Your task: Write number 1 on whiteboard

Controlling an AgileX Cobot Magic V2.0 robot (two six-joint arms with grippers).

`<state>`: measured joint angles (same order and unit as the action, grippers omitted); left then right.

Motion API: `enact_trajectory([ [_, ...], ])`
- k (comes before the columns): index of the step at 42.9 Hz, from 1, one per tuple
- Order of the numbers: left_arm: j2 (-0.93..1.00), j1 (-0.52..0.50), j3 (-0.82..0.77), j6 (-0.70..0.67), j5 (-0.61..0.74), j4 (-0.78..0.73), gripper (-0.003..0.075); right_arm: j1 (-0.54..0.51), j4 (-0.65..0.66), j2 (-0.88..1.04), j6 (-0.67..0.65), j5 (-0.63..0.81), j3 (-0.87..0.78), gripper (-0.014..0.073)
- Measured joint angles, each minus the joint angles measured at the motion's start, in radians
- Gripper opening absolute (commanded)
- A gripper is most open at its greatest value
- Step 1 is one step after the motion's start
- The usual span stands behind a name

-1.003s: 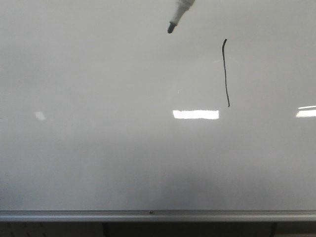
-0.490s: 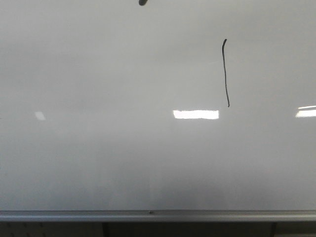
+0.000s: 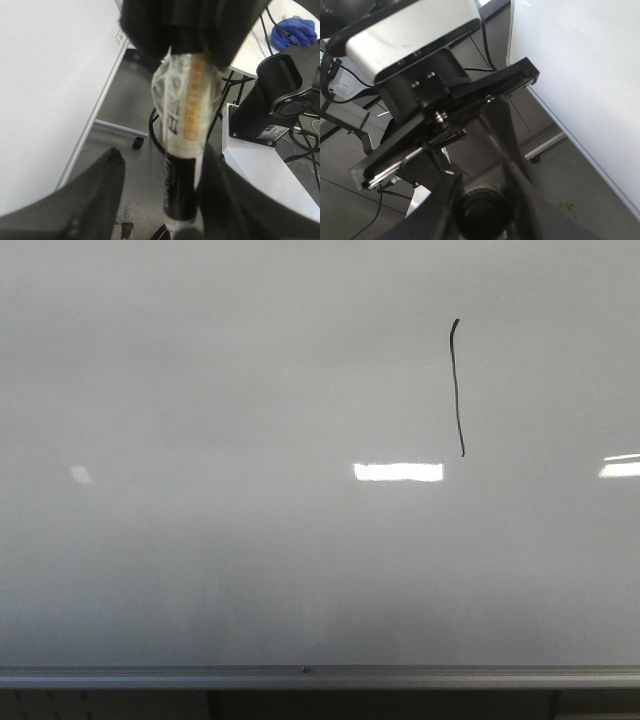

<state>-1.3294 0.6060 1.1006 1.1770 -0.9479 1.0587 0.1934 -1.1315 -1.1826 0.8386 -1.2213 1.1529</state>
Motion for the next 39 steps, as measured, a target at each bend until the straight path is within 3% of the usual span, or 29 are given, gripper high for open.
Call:
enact_trajectory([
  [4, 0.0, 0.001, 0.002, 0.0, -0.016, 0.004, -0.002, 0.0, 0.0, -0.002, 0.002, 0.0, 0.0, -0.0108],
  [10, 0.0, 0.002, 0.002, 0.0, -0.018, 0.006, -0.002, 0.0, 0.0, -0.002, 0.006, 0.002, 0.002, -0.0074],
  [12, 0.0, 0.002, 0.002, 0.0, -0.018, 0.006, -0.002, 0.0, 0.0, -0.002, 0.006, 0.002, 0.002, -0.002],
  [19, 0.0, 0.002, 0.002, 0.0, -0.014, -0.011, -0.002, 0.0, 0.002, -0.002, 0.006, 0.002, 0.002, 0.0298],
  [22, 0.0, 0.002, 0.004, 0.0, -0.012, -0.049, -0.002, 0.0, 0.002, -0.002, 0.008, 0.002, 0.002, 0.0385],
  [32, -0.002, -0.044, 0.004, -0.056, -0.01, -0.182, -0.002, -0.014, 0.043, 0.062, 0.007, 0.08, 0.002, 0.0408],
  [39, -0.008, -0.169, -0.008, -0.123, 0.007, -0.233, -0.002, -0.05, 0.101, 0.167, -0.007, 0.183, -0.028, 0.0405],
])
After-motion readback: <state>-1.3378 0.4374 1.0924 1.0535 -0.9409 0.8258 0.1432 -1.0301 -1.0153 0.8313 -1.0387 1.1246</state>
